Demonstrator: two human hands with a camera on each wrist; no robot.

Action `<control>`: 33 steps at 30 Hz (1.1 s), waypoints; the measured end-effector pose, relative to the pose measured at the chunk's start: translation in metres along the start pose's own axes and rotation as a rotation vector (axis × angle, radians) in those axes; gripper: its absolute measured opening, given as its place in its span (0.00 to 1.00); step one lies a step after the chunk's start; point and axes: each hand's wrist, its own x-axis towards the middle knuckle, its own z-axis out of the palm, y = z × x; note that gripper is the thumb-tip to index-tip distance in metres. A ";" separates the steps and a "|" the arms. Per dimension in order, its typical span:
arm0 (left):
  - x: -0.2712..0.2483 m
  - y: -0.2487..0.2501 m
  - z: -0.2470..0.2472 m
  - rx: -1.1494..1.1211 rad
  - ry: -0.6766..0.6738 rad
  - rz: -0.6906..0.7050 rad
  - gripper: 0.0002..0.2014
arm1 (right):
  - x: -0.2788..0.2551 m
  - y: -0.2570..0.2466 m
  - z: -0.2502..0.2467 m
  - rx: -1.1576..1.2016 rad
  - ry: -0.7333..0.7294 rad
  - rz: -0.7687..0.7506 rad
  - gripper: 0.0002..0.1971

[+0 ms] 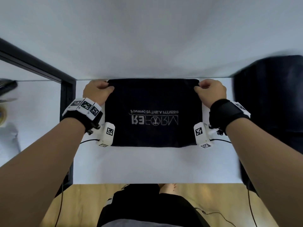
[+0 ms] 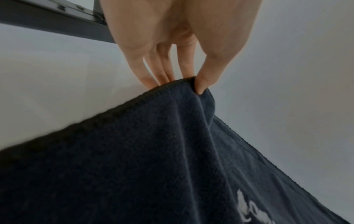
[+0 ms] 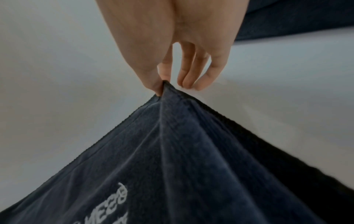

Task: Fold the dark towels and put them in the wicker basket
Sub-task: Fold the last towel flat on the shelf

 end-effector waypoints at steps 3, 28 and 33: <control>0.000 0.001 -0.001 -0.133 -0.045 -0.071 0.05 | 0.002 -0.004 0.001 0.030 0.002 0.024 0.08; -0.133 0.014 -0.067 -0.871 0.089 -0.061 0.06 | -0.123 0.004 -0.078 0.696 0.235 0.024 0.07; -0.184 0.043 -0.107 -1.021 0.112 0.081 0.11 | -0.165 -0.011 -0.134 0.825 0.338 -0.128 0.07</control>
